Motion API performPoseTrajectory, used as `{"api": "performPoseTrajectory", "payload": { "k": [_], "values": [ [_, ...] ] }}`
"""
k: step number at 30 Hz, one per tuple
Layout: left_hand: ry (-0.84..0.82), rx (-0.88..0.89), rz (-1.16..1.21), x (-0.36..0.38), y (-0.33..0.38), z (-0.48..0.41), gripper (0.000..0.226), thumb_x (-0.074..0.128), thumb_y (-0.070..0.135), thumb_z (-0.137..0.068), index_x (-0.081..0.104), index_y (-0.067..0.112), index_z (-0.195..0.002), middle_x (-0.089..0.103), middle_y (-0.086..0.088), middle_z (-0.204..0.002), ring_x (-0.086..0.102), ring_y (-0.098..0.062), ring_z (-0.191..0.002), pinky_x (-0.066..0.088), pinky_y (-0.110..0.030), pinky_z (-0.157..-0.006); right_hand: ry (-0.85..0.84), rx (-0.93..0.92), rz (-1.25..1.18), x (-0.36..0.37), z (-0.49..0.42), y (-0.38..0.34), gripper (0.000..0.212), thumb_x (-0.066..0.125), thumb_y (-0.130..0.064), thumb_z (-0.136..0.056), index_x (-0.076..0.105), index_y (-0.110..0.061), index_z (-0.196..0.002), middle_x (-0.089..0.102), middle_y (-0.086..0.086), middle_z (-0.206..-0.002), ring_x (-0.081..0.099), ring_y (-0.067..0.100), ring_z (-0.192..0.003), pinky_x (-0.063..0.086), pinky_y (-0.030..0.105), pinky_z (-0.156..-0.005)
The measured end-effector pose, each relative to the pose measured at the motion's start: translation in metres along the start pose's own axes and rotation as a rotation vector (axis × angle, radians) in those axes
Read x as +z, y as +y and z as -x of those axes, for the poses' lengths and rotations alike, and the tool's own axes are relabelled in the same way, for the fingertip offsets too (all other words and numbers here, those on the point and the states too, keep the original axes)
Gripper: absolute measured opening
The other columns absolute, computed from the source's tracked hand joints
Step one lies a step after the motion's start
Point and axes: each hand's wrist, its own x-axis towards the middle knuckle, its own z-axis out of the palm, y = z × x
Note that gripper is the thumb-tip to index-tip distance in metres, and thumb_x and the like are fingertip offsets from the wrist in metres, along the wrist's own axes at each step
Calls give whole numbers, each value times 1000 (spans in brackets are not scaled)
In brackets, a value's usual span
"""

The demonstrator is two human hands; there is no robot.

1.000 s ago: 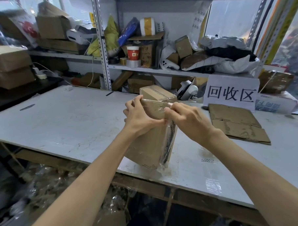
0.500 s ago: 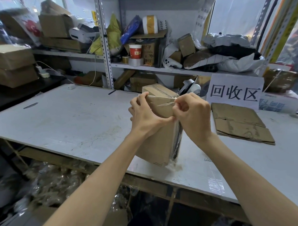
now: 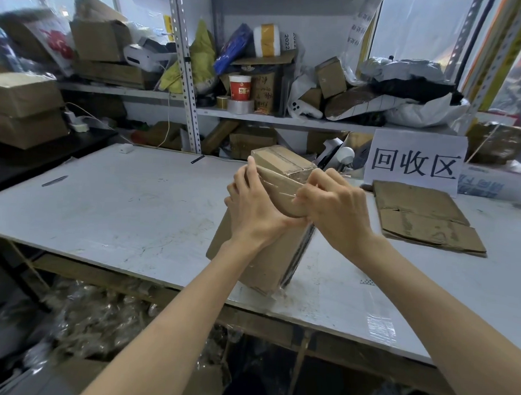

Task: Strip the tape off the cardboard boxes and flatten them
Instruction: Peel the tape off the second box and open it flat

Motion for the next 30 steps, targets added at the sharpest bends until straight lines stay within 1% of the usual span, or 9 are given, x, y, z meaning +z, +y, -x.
{"api": "performPoseTrajectory", "payload": {
  "k": [4,6,8,11,14,20,23,27,30],
  "values": [
    [24,49,-9,2,4,0,153,80,74,-40,3,12,-156,23,-7,-153,29,-28,-133,33,-47,-106,-115,-28,244,5,-3,-5,8,68,-7,-84,62,-2,-84,59,9,-84,58,23,-72,42,28,-43],
    [7,77,-8,5,6,0,155,80,75,-38,2,12,-156,21,-7,-153,29,-28,-132,33,-48,-106,-190,94,241,10,-2,-9,1,54,-1,-91,55,-1,-91,52,12,-90,51,24,-70,42,32,-48],
    [-7,69,7,4,1,-1,151,83,71,-40,4,14,-156,19,-8,-150,28,-28,-131,34,-49,-108,-127,385,-30,8,-5,-9,13,45,7,-89,48,-6,-87,47,11,-91,45,22,-69,39,33,-55],
    [14,2,174,0,-16,-5,139,91,59,-43,15,23,-154,20,-6,-142,26,-22,-126,34,-39,-109,-53,790,-629,-3,-16,3,22,39,5,-91,42,-12,-76,51,9,-86,56,25,-75,54,31,-59],
    [26,55,255,0,-26,-3,120,93,53,-45,29,30,-144,21,-1,-137,26,-18,-123,34,-29,-104,-85,961,-851,-6,-22,10,22,34,-8,-101,44,-10,-81,59,14,-89,63,28,-77,60,41,-65],
    [-120,70,369,-10,-38,-5,109,88,46,-46,34,32,-139,25,1,-134,34,-16,-128,38,-28,-109,-4,1328,-1332,-2,-20,20,28,37,-6,-102,50,1,-78,50,11,-64,50,14,-49,53,29,-50],
    [-135,126,354,-11,-39,-4,104,88,43,-46,37,35,-136,25,1,-135,35,-19,-129,38,-26,-108,-74,1300,-1267,0,-16,19,28,39,-4,-101,51,-2,-75,47,7,-63,47,14,-49,51,27,-48],
    [-84,157,335,-11,-39,-4,89,94,33,-53,42,36,-125,25,-2,-137,38,-27,-129,45,-40,-107,-88,1061,-1085,-4,-16,13,17,46,-15,-95,55,-2,-87,57,7,-75,56,17,-60,55,30,-54],
    [-48,176,339,-13,-38,-5,87,96,34,-52,44,33,-123,26,-2,-137,40,-27,-127,47,-40,-105,-125,908,-987,-10,-17,8,47,54,-43,-74,64,-1,-91,66,10,-90,61,20,-81,50,33,-66]
  ]
}}
